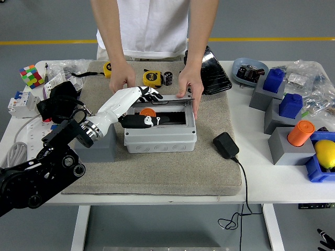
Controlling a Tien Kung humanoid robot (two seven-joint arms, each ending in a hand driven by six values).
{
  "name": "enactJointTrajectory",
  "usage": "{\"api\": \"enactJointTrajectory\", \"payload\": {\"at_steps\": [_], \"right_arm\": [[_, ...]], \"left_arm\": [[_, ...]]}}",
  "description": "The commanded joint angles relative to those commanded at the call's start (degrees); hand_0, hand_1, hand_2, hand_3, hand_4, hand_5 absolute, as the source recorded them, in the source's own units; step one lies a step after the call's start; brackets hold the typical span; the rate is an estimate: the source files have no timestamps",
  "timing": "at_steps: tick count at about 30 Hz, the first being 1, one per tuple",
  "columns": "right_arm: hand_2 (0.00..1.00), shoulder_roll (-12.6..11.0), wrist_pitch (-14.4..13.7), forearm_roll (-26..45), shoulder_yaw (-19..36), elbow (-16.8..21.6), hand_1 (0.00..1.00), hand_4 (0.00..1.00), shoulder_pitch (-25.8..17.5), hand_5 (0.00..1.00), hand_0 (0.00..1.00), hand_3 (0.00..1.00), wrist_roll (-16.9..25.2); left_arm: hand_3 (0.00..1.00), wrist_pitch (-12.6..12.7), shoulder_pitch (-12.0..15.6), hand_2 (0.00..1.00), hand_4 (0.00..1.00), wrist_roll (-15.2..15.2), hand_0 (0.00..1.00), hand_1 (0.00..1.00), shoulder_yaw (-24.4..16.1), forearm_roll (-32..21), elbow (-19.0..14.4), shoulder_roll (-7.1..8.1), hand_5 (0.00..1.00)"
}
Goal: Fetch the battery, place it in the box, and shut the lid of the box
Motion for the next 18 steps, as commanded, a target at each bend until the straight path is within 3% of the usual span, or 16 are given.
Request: {"api": "enactJointTrajectory", "payload": {"at_steps": [8, 17, 18], "right_arm": [[0.653, 0.0, 0.0, -0.1, 0.1, 0.0, 0.66, 0.946, 0.0, 0.44, 0.659, 0.542, 0.0], [0.653, 0.1, 0.1, -0.1, 0.0, 0.0, 0.662, 0.946, 0.0, 0.442, 0.659, 0.542, 0.0], [0.653, 0.1, 0.1, 0.0, -0.1, -0.1, 0.661, 0.946, 0.0, 0.441, 0.659, 0.542, 0.0]], "left_arm": [[0.661, 0.0, 1.1, 0.553, 0.998, -0.2, 0.442, 0.53, -0.3, -0.4, -0.7, -0.3, 0.745], [0.661, 0.3, 1.5, 0.555, 0.998, -1.5, 0.445, 0.533, -6.3, -0.4, -3.6, -0.87, 0.74], [0.67, 0.6, 1.7, 0.575, 0.998, -2.0, 0.48, 0.56, -7.4, -0.5, -3.8, -1.01, 0.73]]}}
